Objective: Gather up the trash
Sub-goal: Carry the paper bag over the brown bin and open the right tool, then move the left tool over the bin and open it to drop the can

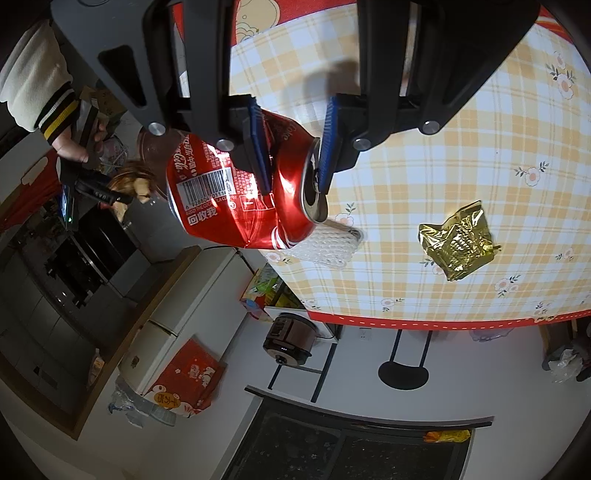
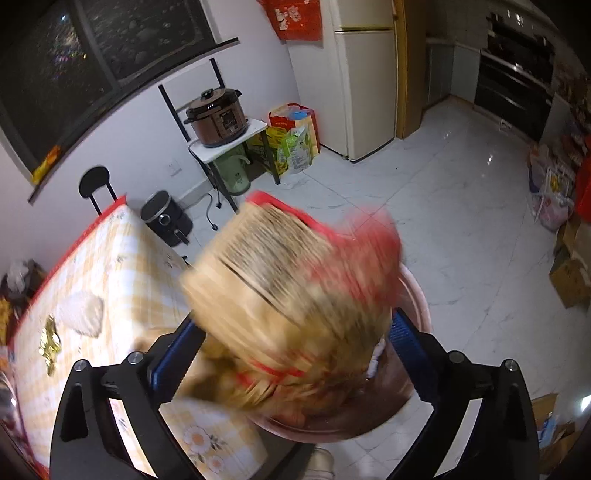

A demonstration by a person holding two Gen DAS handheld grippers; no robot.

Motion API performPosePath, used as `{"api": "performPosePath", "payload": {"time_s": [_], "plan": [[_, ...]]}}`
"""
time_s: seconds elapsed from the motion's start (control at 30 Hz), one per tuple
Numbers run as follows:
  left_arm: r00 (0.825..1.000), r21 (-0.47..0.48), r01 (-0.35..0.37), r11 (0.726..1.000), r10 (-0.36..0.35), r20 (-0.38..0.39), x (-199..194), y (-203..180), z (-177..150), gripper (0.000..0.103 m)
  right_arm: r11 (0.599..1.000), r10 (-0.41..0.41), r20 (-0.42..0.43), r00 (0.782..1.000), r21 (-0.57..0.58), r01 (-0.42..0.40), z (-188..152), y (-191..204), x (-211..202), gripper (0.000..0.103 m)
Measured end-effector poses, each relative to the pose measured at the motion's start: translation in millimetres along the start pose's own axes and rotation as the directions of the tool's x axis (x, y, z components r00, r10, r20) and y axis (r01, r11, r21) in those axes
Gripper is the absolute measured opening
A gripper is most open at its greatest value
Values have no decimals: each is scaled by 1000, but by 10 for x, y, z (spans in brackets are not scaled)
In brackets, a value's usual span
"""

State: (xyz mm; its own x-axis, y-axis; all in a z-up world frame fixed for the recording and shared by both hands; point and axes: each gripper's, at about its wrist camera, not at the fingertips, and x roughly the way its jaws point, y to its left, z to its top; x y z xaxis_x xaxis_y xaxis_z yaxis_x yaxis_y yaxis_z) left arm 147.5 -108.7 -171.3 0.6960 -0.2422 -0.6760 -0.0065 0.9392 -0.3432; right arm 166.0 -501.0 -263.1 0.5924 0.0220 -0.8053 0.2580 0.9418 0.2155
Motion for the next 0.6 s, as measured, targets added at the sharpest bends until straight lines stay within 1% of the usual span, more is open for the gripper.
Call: {"api": "performPosePath", "payload": {"time_s": [0.07, 0.17, 0.33, 0.5, 0.6], "plan": [[1000, 3, -4, 1000, 4, 0, -13, 1, 4, 28, 1000, 18, 12, 1000, 16, -18, 41, 17, -27, 98], [1000, 8, -2, 1000, 2, 3, -27, -11, 15, 28, 1000, 30, 34, 999, 1, -30, 56, 61, -102, 98], [1000, 34, 23, 999, -23, 3, -14, -120, 54, 28, 998, 54, 77, 996, -18, -53, 28, 86, -368, 98], [998, 81, 65, 995, -65, -3, 83, -354, 113, 28, 999, 41, 112, 993, -40, -37, 4, 77, -610, 98], [996, 119, 94, 988, -94, -6, 179, -567, 181, 28, 998, 25, 134, 991, -61, -17, -40, 44, -788, 98]]}}
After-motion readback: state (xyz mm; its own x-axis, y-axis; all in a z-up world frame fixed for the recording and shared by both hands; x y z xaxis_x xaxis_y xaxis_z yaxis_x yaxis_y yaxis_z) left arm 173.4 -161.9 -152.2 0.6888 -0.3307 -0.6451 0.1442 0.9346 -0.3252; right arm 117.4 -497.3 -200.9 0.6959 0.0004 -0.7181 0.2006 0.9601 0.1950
